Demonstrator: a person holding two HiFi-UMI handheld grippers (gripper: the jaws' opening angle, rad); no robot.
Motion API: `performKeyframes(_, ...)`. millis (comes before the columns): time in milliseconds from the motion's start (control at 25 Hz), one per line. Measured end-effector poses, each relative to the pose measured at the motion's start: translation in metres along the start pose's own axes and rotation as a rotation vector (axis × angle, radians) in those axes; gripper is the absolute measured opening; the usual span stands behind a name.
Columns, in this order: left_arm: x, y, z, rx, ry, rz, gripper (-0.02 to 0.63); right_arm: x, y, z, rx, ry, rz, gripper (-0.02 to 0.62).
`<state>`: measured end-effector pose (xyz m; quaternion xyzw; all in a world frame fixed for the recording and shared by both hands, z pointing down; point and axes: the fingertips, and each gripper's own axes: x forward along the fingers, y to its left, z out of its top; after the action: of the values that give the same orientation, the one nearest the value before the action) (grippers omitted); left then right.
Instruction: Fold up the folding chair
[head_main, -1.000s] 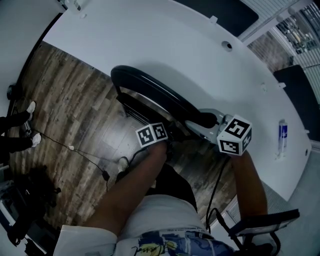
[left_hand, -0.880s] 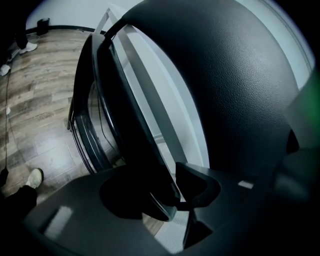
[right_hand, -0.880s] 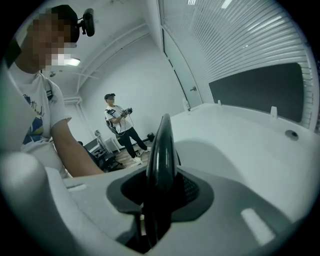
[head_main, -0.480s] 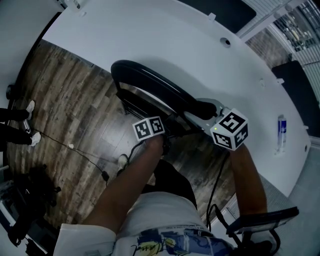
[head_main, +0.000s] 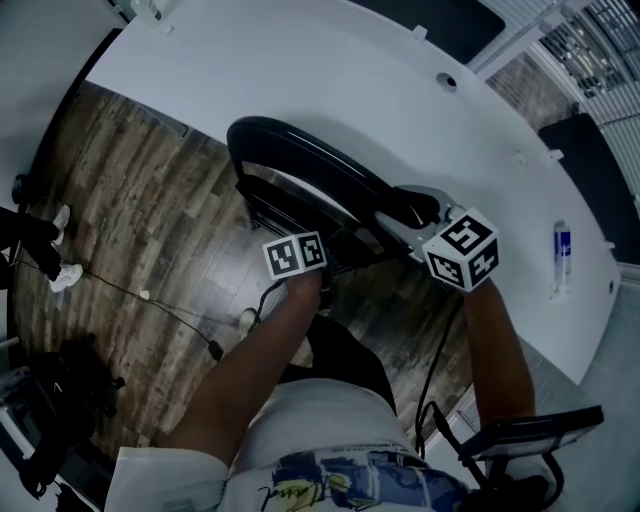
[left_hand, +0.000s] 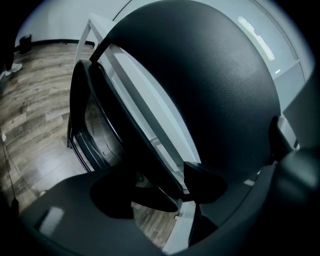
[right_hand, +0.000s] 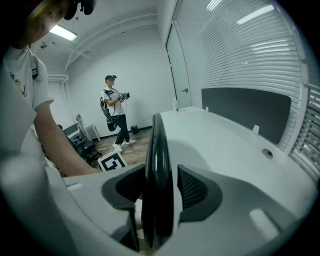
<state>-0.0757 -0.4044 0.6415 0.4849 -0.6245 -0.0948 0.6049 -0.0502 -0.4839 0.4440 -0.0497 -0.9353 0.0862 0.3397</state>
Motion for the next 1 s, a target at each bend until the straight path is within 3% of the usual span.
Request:
performKeyframes(320,-0.003,0.006,0.012,0.039,0.024,0.004,0.322,-0.015,-0.019,0.011,0.012,-0.038,-0.088,0.183)
performKeyframes(840,-0.060,-0.003,0.025,0.176,0.009,-0.060,0.322,-0.061,0.015,0.053,-0.039,-0.121,-0.343,0.183)
performKeyframes(1000,-0.083,-0.008,0.029,0.258,0.025,-0.108,0.322,-0.070,0.031,0.055,-0.016,-0.148,-0.415,0.183)
